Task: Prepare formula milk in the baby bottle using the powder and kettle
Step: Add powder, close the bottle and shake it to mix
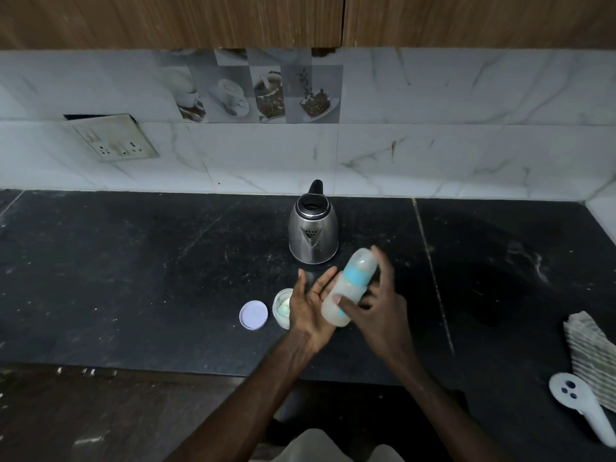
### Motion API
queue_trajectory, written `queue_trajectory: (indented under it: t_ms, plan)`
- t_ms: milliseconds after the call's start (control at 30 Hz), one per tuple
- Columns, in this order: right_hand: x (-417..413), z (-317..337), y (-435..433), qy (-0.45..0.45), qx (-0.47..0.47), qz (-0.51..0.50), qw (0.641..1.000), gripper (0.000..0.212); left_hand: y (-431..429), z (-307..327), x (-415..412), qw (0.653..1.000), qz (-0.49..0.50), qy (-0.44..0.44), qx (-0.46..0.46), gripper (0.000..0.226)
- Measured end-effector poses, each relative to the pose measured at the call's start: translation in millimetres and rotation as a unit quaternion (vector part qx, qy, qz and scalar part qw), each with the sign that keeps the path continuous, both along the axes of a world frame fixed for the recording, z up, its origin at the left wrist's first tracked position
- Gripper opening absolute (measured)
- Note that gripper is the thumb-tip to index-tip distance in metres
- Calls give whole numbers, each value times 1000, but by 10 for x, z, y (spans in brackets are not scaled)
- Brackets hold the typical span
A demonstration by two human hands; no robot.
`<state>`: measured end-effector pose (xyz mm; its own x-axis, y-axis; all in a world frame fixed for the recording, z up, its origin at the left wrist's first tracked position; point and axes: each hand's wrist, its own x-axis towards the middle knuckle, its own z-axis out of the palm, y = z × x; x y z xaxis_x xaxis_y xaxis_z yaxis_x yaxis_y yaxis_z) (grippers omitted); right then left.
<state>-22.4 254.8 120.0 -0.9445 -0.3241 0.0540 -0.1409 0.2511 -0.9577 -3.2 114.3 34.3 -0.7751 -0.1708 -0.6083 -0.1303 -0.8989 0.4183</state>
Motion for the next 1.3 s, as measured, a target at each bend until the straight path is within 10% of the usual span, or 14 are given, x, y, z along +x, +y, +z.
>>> queue_trajectory:
  t_ms: [167, 333, 467, 600, 733, 900, 1033, 1200, 1300]
  plan:
    - [-64, 117, -3, -4, -132, -165, 977, 105, -43, 63, 9, 1000, -2, 7, -30, 76]
    - [71, 36, 4, 1, 14, -31, 999, 110, -30, 48, 64, 1000, 13, 9, 3, 77]
    - [-5, 147, -27, 6, -108, -157, 982, 108, -59, 78, 64, 1000, 5, 9, -19, 77]
    - [115, 61, 8, 7, 36, -3, 999, 112, -36, 63, 75, 1000, 16, 16, 12, 78]
    - [-34, 217, 46, 8, -155, -203, 967, 105, -61, 115, 107, 1000, 8, 9, -18, 74]
    - [138, 25, 86, 4, 28, 7, 1000, 111, -8, 123, 148, 1000, 15, 8, 5, 74]
    - [-4, 213, 88, 18, -154, -200, 967, 105, -13, 136, 156, 1000, -2, 4, -18, 74]
    - [142, 72, 97, 10, 30, -5, 999, 110, 33, 181, 184, 1000, 1, 20, -1, 75]
    - [18, 201, 124, 22, -83, -139, 987, 107, 12, 222, 183, 999, -7, 14, -33, 74]
